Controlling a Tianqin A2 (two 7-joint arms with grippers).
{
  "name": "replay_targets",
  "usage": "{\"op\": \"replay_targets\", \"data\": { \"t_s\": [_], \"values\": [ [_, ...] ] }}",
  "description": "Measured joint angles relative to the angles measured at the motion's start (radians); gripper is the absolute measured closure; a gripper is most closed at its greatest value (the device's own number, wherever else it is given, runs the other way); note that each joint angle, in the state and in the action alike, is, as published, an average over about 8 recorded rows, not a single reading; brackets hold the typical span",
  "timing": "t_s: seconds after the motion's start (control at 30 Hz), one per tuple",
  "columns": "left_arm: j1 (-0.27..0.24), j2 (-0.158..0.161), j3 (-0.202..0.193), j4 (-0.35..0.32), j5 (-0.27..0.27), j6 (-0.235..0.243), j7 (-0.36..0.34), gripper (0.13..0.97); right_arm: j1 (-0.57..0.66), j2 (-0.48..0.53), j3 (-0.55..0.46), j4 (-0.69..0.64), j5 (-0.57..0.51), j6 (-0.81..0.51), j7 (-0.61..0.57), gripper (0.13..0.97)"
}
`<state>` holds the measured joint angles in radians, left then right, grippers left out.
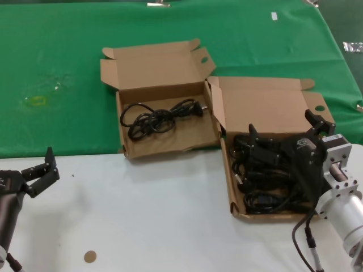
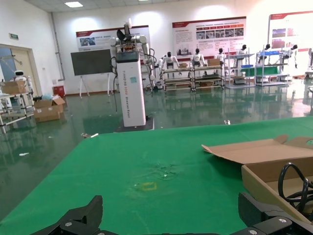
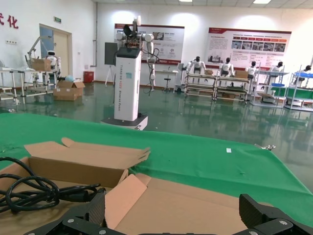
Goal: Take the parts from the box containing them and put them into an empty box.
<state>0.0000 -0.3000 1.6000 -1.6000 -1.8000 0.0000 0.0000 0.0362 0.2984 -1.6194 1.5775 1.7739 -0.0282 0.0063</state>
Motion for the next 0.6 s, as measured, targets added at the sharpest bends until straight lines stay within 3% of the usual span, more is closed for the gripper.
{"op": "replay_targets", "data": {
  "t_s": [0.6],
  "values": [
    [0.000, 0.000, 0.000, 0.000, 0.000, 0.000, 0.000, 0.132, 0.000, 0.000, 0.000, 0.000, 0.000, 0.000, 0.000, 0.129]
  ]
}}
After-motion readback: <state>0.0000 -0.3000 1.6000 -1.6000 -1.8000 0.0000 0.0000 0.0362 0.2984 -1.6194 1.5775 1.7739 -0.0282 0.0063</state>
